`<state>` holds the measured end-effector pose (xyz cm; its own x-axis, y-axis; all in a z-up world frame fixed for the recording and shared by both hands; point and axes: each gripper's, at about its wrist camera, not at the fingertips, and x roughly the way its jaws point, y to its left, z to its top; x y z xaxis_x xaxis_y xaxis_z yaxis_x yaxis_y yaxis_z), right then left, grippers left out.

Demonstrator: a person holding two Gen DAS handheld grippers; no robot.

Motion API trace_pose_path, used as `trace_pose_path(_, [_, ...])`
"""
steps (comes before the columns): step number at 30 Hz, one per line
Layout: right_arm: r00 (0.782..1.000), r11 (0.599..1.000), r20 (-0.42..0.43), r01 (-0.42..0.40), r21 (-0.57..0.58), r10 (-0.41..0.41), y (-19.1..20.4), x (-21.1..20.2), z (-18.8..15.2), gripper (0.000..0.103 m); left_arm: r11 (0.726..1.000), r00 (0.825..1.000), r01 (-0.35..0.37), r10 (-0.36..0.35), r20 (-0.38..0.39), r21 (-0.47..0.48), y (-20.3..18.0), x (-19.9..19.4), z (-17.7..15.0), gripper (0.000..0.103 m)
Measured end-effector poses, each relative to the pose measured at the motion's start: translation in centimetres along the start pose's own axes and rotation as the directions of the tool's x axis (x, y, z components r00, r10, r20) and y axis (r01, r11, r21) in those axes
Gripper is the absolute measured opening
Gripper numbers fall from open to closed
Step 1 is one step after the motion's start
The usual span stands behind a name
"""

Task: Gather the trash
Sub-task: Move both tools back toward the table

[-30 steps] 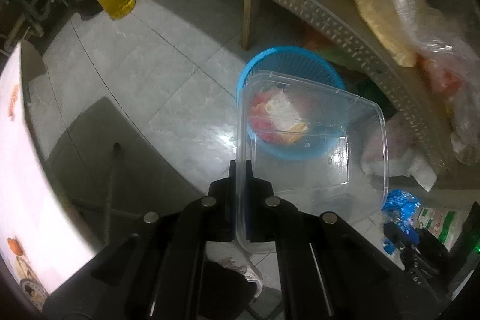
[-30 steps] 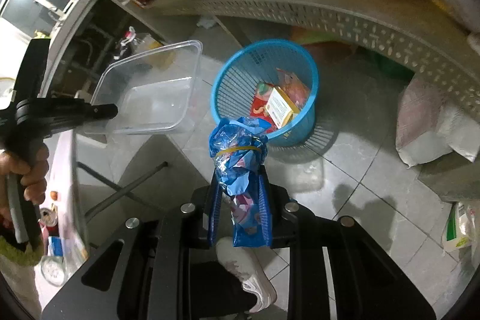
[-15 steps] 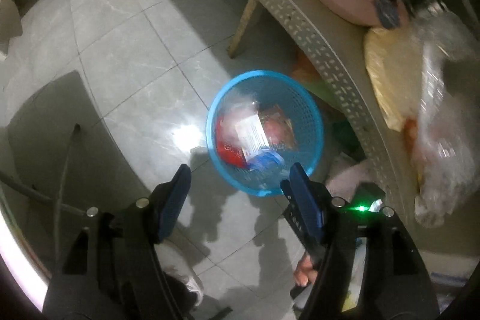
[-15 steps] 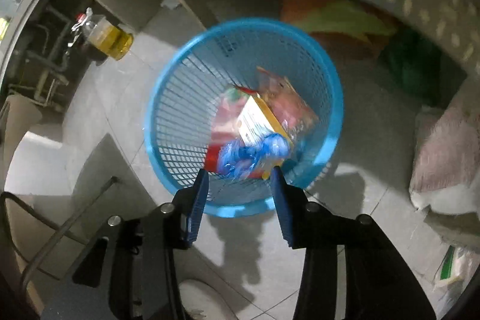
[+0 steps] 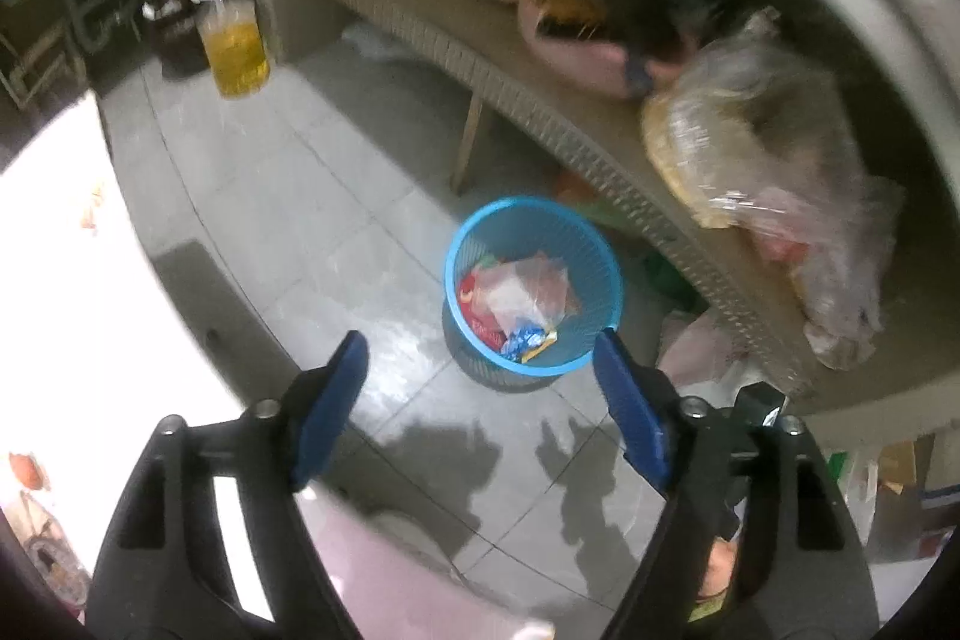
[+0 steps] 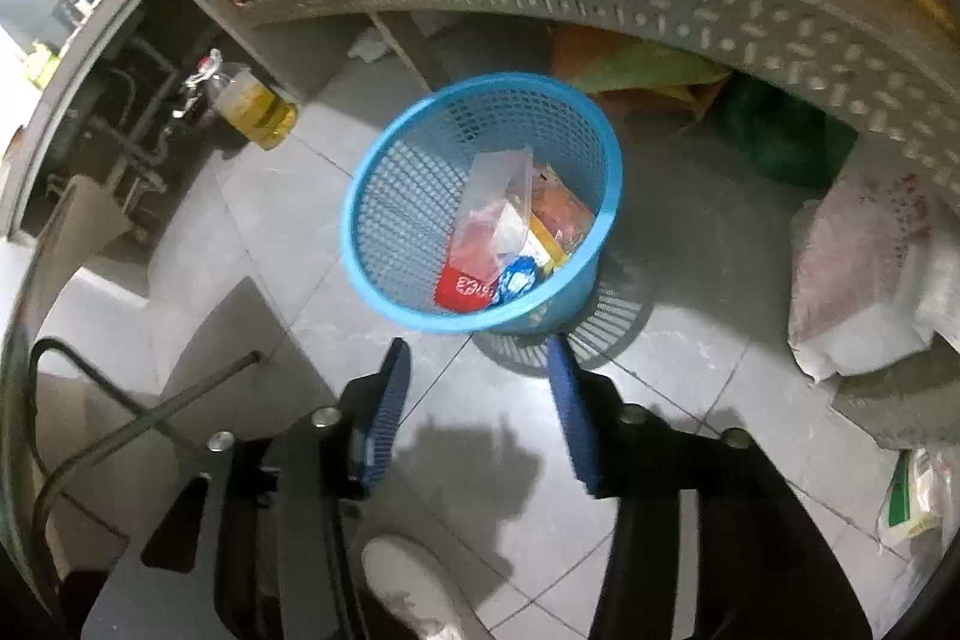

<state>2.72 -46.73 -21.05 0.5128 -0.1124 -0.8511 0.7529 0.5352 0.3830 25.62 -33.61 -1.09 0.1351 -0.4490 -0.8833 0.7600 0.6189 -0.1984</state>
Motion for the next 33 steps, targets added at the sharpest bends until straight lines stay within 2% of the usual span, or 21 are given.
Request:
trace_pose_path(6, [0.997,0.997,0.081,0.001,-0.074,0.005,2.5,-6.8,-2.9,0.058,0.996,0.990,0.086,-0.084,0.112,-0.015,1.2,-8.3,-4.9,0.082])
trace_pose_path(9, [0.973,0.982,0.220,0.104,-0.160,-0.067,5.4,-11.5,-4.5,0.060,0.990,0.971,0.132,-0.120,0.207,-0.048,2.1,-12.9,-9.5,0.084])
trace_pose_path(10, [0.968,0.975,0.245,0.112,-0.190,-0.064,6.3,-12.6,-4.7,0.064,0.989,0.966,0.138,-0.123,0.225,-0.049,2.4,-14.1,-10.9,0.084])
trace_pose_path(11, [0.960,0.967,0.275,0.121,-0.225,-0.056,7.3,-14.0,-5.0,0.068,0.990,0.965,0.129,-0.113,0.237,-0.053,2.7,-15.0,-12.0,0.084])
trace_pose_path(13, [0.935,0.940,0.354,0.151,-0.307,-0.034,10.2,-17.5,-5.7,0.086,0.991,0.958,0.106,-0.081,0.274,-0.079,3.3,-17.1,-14.5,0.084])
trace_pose_path(16, [0.909,0.899,0.417,0.177,-0.401,0.007,14.0,-21.3,-6.7,0.097,0.990,0.942,0.069,-0.023,0.335,-0.126,4.4,-19.7,-17.8,0.086])
trace_pose_path(17, [0.904,0.888,0.427,0.182,-0.423,0.018,15.1,-22.2,-7.0,0.097,0.988,0.927,0.050,0.008,0.374,-0.145,4.8,-20.9,-19.4,0.087])
trace_pose_path(20, [0.904,0.851,0.424,0.185,-0.492,0.048,18.8,-24.6,-8.4,0.097,0.982,0.902,0.031,0.051,0.429,-0.184,6.1,-23.1,-23.2,0.088])
trace_pose_path(22, [0.913,0.810,0.398,0.169,-0.561,0.085,21.1,-25.8,-9.9,0.097,0.974,0.894,0.016,0.088,0.440,-0.228,7.3,-24.0,-25.9,0.088])
trace_pose_path(24, [0.921,0.785,0.373,0.150,-0.601,0.109,22.6,-26.2,-11.1,0.097,0.963,0.893,-0.011,0.130,0.431,-0.268,8.6,-24.5,-28.3,0.088])
trace_pose_path(27, [0.935,0.738,0.318,0.102,-0.668,0.158,24.7,-26.8,-13.2,0.097,0.941,0.902,-0.066,0.199,0.383,-0.333,11.0,-24.7,-32.8,0.088])
trace_pose_path(30, [0.933,0.715,0.241,-0.023,-0.698,0.265,26.0,-27.4,-14.7,0.097,0.917,0.903,-0.062,0.219,0.369,-0.394,13.2,-24.9,-36.6,0.088])
trace_pose_path(33, [0.914,0.684,0.168,-0.145,-0.715,0.370,27.6,-28.1,-15.3,0.097,0.893,0.901,-0.039,0.225,0.371,-0.448,14.8,-24.6,-39.2,0.088])
